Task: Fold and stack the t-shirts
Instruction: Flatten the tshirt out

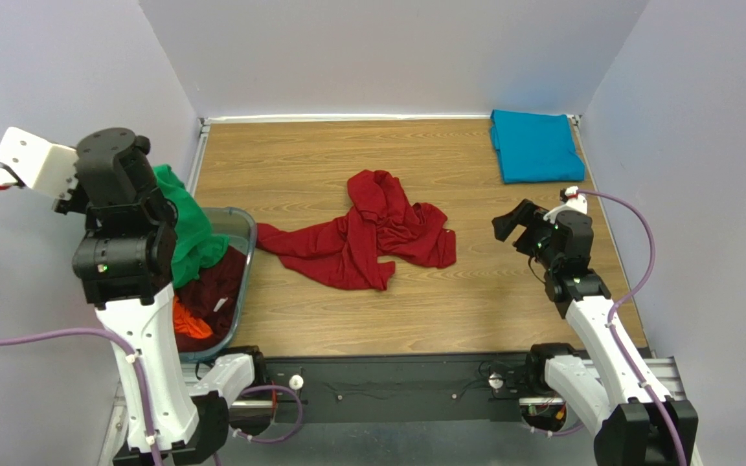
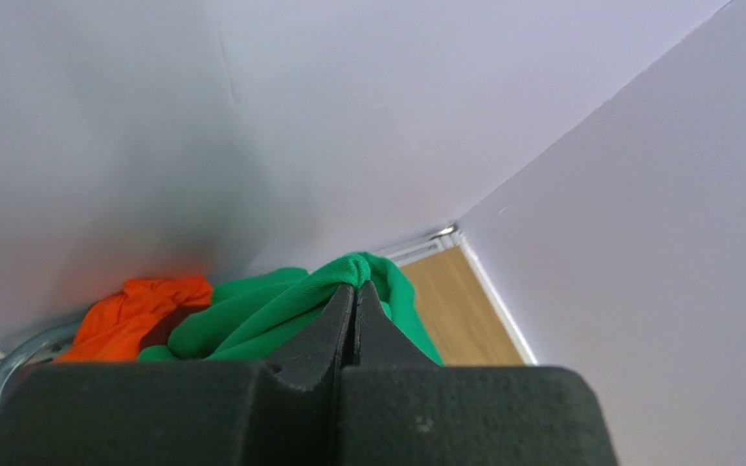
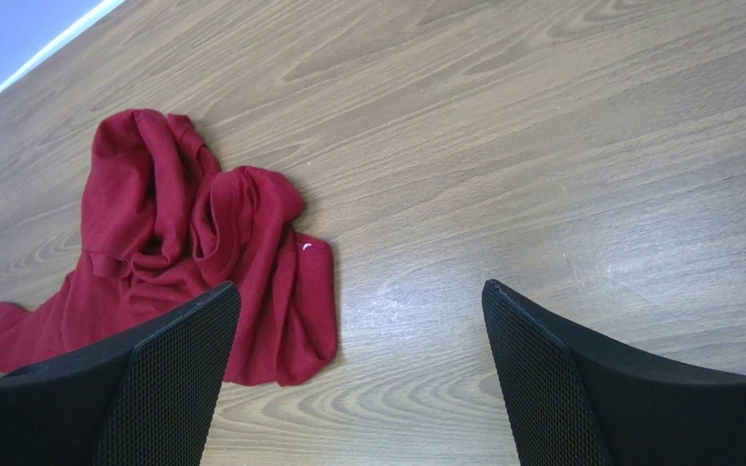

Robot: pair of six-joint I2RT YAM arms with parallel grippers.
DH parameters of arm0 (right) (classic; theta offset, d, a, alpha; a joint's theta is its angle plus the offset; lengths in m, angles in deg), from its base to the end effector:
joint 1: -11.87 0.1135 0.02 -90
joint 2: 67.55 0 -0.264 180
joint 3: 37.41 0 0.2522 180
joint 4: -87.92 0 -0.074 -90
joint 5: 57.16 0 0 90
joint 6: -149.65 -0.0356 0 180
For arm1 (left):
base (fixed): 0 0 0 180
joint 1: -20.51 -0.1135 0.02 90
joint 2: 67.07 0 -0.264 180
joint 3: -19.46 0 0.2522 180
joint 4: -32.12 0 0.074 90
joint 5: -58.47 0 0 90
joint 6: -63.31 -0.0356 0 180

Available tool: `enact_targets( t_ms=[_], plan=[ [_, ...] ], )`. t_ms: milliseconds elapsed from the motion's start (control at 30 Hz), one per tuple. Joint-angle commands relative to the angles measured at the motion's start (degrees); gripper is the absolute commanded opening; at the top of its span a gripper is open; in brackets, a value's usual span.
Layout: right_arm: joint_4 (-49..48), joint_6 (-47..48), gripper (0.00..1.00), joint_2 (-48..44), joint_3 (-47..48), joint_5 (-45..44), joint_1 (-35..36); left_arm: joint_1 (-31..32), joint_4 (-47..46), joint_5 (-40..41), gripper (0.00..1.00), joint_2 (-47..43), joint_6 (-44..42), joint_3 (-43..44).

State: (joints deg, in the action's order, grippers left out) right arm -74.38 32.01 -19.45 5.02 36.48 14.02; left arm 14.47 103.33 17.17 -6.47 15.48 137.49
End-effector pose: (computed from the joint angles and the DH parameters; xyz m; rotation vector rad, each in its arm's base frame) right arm 0.1950 0.0096 0.2416 0.4004 1.9593 0.3992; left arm 0.1174 0.0393 0.5328 -1.1999 1.2579 0.3064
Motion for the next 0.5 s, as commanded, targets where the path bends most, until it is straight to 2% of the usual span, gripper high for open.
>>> enact_targets(
  t_ms=[0, 200, 233, 267, 300, 333, 367, 467],
  plan=[
    [0.01, -0.57, 1.00, -0.11, 0.78, -1.27, 0.04, -0.29, -3.90, -2.11, 0.00, -0.83, 3.35, -11.93],
    [0.01, -0.57, 1.00, -0.11, 0.69, -0.74, 0.04, -0.37, -5.68, -5.81, 0.00, -2.94, 8.36, -31.71],
    [0.01, -0.49, 1.00, -0.19, 0.78, -0.83, -0.04, -0.37, -6.12, -7.12, 0.04, -3.29, 9.32, -33.93],
    [0.01, -0.49, 1.00, -0.20, 0.78, -0.83, 0.04, -0.37, -6.82, -7.74, 0.16, -3.55, 8.98, -35.70],
    [0.01, -0.49, 1.00, -0.28, 0.78, -0.74, 0.04, -0.29, -7.70, -8.27, 0.59, -3.73, 8.63, -37.89],
    [0.01, -0.49, 1.00, -0.37, 0.78, -0.56, 0.04, -0.37, -7.70, -9.58, 0.85, -3.91, 8.37, -38.17],
    [0.01, -0.57, 1.00, -0.46, 0.69, -0.56, 0.04, -0.37, -7.70, -10.64, 0.96, -3.91, 7.76, -37.91],
    [0.01, -0.22, 1.00, -0.46, 0.86, 0.05, 0.04, -0.28, -8.31, -15.11, 0.98, -4.52, 6.35, -33.19]
  ],
)
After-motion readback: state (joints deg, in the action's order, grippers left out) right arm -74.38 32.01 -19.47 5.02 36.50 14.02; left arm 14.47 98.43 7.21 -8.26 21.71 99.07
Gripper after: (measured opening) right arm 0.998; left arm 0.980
